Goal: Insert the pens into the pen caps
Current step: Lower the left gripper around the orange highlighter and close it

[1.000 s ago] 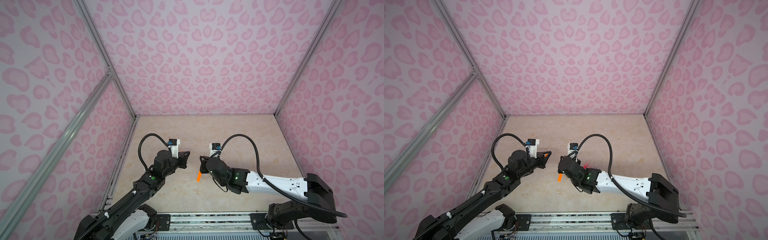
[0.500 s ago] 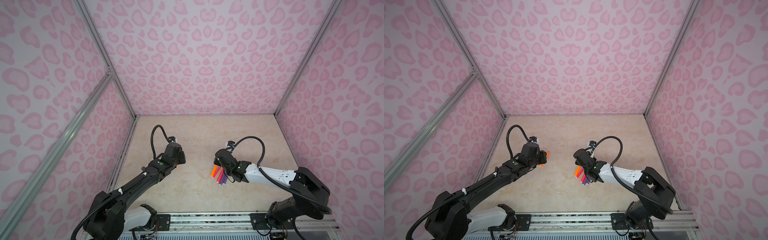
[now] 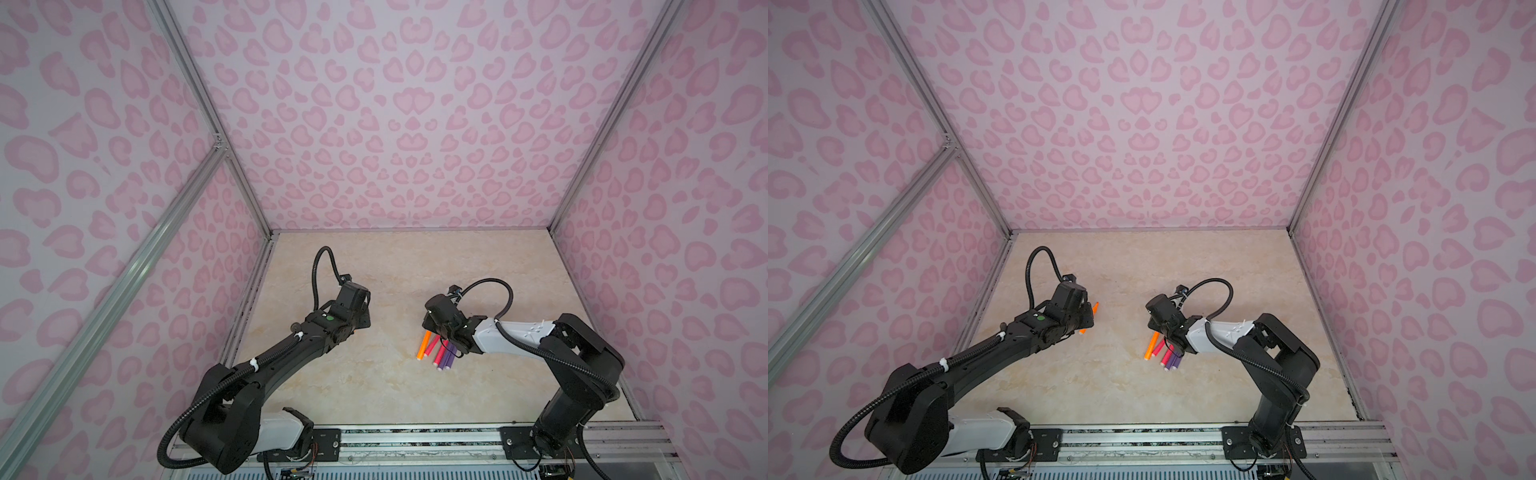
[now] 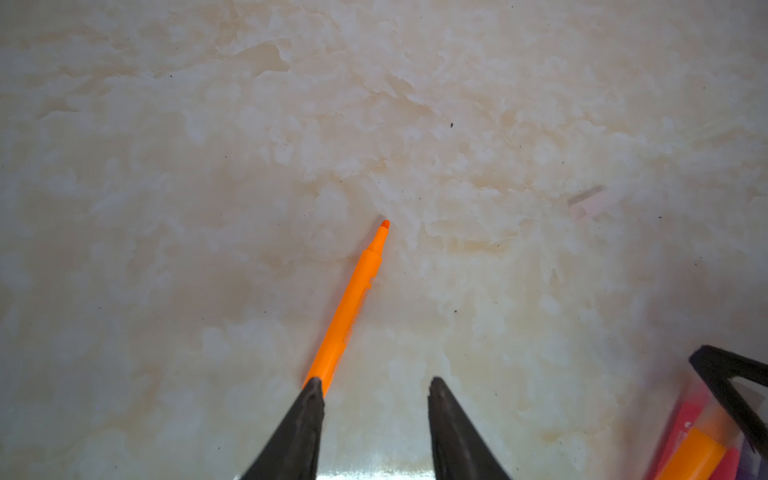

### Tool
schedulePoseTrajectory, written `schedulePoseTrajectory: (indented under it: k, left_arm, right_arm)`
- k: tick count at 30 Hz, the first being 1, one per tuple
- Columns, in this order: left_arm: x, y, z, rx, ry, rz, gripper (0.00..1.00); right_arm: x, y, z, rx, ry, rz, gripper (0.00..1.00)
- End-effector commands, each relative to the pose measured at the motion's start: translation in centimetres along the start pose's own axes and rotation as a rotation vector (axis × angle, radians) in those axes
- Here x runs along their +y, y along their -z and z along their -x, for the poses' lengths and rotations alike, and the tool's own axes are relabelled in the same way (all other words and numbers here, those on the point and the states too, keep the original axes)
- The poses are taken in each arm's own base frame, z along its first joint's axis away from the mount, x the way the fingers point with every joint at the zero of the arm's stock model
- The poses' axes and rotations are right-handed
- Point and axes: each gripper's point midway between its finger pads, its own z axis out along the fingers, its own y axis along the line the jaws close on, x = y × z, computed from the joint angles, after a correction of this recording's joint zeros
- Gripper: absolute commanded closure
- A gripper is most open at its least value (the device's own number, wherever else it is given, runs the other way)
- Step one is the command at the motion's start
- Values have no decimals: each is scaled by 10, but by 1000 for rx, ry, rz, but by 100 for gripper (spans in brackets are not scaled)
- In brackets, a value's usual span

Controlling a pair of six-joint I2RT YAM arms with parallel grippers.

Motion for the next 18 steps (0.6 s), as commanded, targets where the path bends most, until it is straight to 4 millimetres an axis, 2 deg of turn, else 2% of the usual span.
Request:
schedulePoseTrajectory:
  k: [1,9,13,18]
  left_arm:
    - [-1,1,3,0,4,1,54]
    - [1,-1,1,7,2,14,51]
    - [3,-5,-1,22,-2,34,49]
    - [9,-14,-6,62,-17,91,49]
  right_arm:
    - [-11,-4,-1,-10,-10,-38,84]
    - [-20,-4,3,-31,-10,-73,70]
    - [-18,0,10,-47,-7,-71,63]
    - [-8,20,27,-91,9,-44,60]
